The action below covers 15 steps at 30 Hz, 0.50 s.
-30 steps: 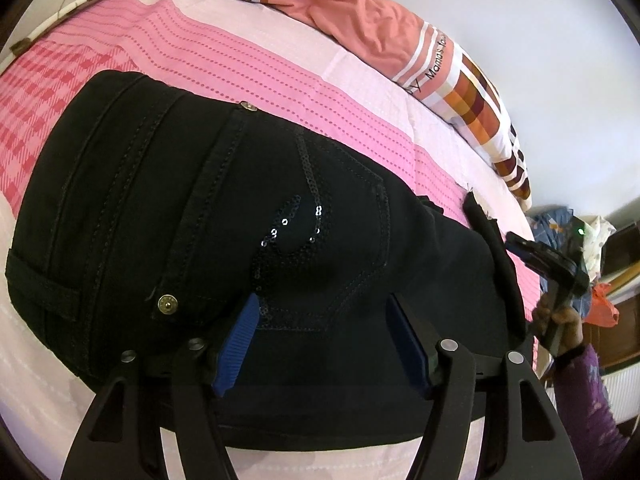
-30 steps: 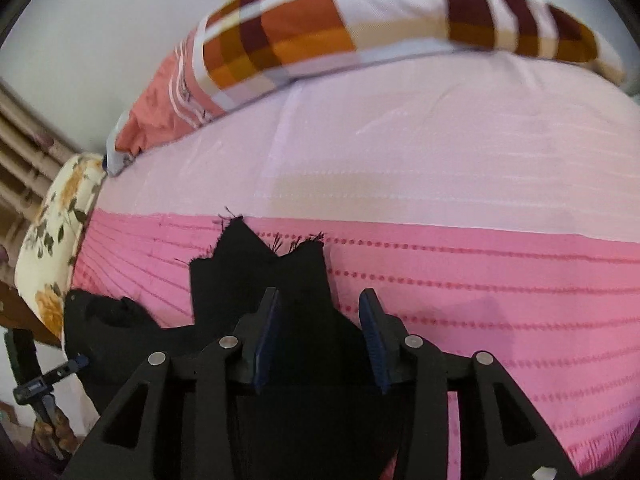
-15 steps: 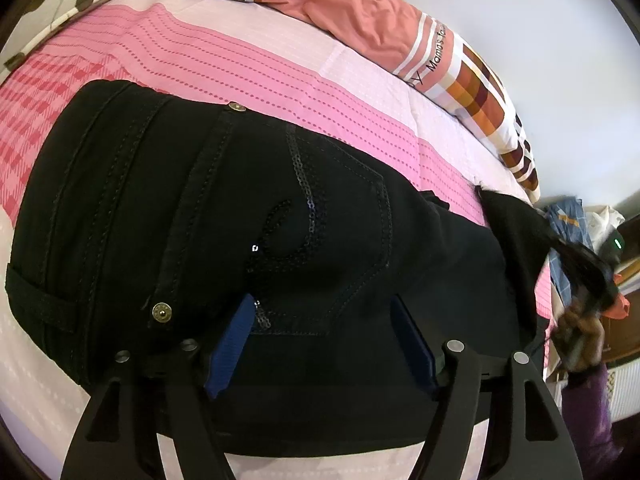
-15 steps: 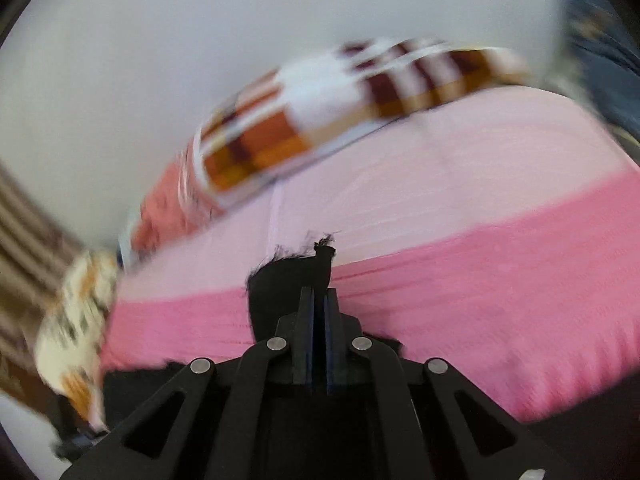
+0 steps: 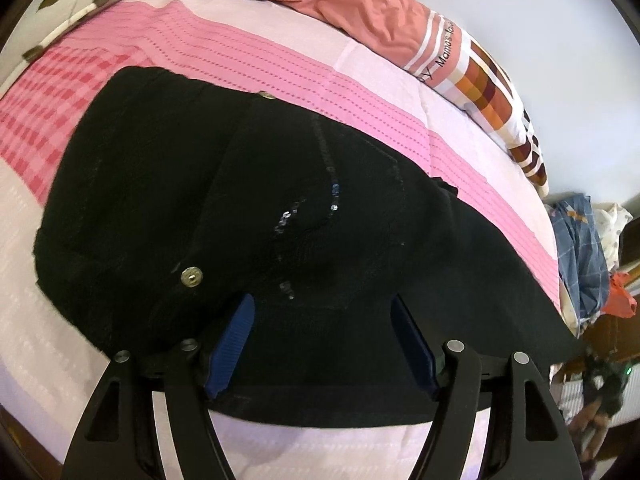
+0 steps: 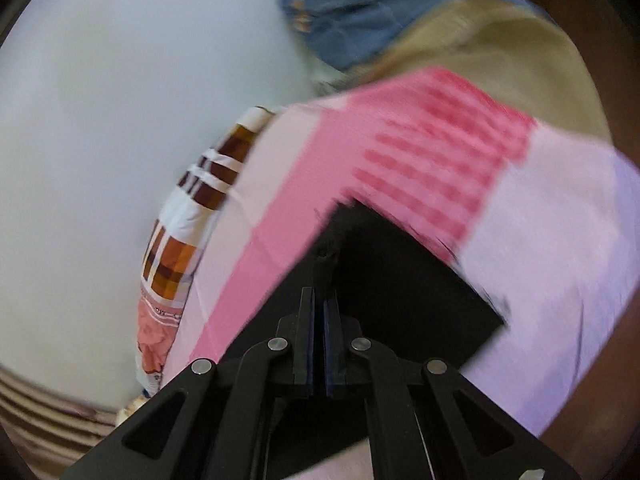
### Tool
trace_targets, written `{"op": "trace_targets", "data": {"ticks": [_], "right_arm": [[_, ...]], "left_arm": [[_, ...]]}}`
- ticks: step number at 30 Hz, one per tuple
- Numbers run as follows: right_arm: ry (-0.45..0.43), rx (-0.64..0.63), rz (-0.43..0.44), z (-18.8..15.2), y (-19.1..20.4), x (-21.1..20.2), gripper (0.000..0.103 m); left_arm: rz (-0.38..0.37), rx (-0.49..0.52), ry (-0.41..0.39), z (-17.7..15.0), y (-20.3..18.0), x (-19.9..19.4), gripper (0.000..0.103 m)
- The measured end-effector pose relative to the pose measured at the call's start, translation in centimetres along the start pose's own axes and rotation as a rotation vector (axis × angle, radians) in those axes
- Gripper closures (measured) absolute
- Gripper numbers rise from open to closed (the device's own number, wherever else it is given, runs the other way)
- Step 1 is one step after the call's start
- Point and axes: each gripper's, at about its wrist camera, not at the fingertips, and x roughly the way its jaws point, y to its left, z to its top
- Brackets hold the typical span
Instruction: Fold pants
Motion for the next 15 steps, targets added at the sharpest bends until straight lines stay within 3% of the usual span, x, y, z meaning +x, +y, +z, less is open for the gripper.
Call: {"op": "trace_targets", "data": {"ticks": [8,15], "right_arm": [[0.078,0.217,-0.024,-3.2,-8.0,1.2,0.100],[0.057,0.209,-0.008,-3.1,-8.0,0.4,0.100]], "left_arm": [[0.026,0.025,-0.040,-0.5,-0.4,-2.3,0.030],[0.037,0.019,-0.021,-0.6,-0.2,-2.2,0.029]]}}
